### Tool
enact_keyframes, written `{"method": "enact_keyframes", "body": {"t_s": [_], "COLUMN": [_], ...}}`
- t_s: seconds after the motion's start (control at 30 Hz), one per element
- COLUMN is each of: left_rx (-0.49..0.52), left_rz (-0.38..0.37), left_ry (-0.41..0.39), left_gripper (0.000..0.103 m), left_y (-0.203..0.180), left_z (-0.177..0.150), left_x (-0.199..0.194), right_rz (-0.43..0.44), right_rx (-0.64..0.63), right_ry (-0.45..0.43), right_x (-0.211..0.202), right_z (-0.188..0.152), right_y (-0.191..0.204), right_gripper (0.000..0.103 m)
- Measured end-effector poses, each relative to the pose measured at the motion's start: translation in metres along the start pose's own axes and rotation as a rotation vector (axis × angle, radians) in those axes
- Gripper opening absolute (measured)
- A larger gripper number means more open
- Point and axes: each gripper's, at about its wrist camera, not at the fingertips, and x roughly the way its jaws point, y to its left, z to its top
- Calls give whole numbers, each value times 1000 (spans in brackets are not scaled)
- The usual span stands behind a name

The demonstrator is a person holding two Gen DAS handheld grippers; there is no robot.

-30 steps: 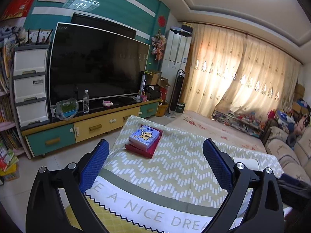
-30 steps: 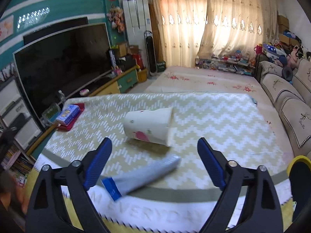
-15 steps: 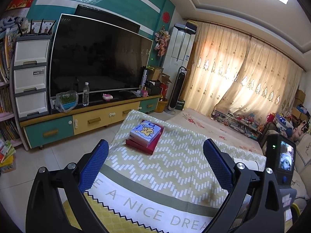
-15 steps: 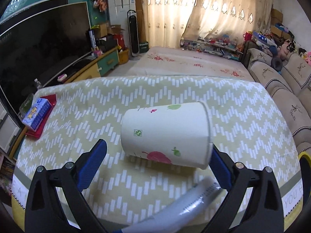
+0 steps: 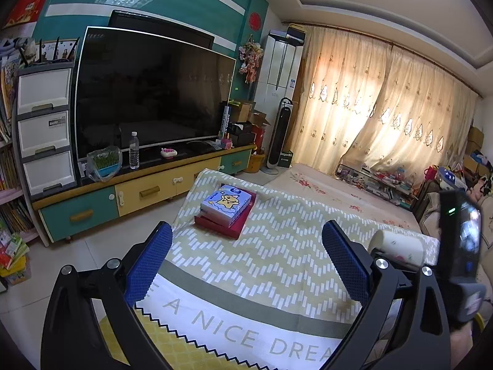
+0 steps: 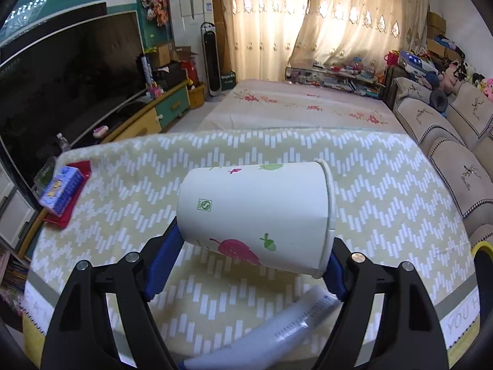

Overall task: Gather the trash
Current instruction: 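Carry the paper cup over the bin and open the right gripper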

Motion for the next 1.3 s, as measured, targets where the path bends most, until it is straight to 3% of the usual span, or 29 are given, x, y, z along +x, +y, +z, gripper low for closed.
{"method": "enact_keyframes", "body": {"t_s": [0.23,0.37,0.67,0.87,1.03,1.17,1.2,1.3], "left_rx": [27,29,95,140,177,213,217,228], "left_rz": [-3,-9,-38,-93,-146,-174,-184,-201], "left_ry": [8,7,-8,-24,-39,-26,-19,-11], "left_gripper": [96,96,96,96,96,96,96,96], "left_y": [-6,-7,-23,-34,-44,-53,-55,-59], "left_z": [-2,-2,-8,-11,-15,-18,-19,-20], "left_x": [2,2,-2,-9,-15,-16,-16,-16], "right_rz": [49,53,-82,-243,-346,-389,-357,-387], "right_rx": [-35,-17,108,229,292,333,366,370], "right_ry": [-91,-136,-175,-147,-114,-69,-47,-52], "right_x": [-65,-108,-172,-185,-179,-166,-160,-156], "right_z": [-7,-24,-75,-111,-130,-142,-141,-137], "right_y": [-19,-55,-170,-258,-309,-343,-349,-356], "right_gripper": [75,75,75,75,75,71,71,71]}}
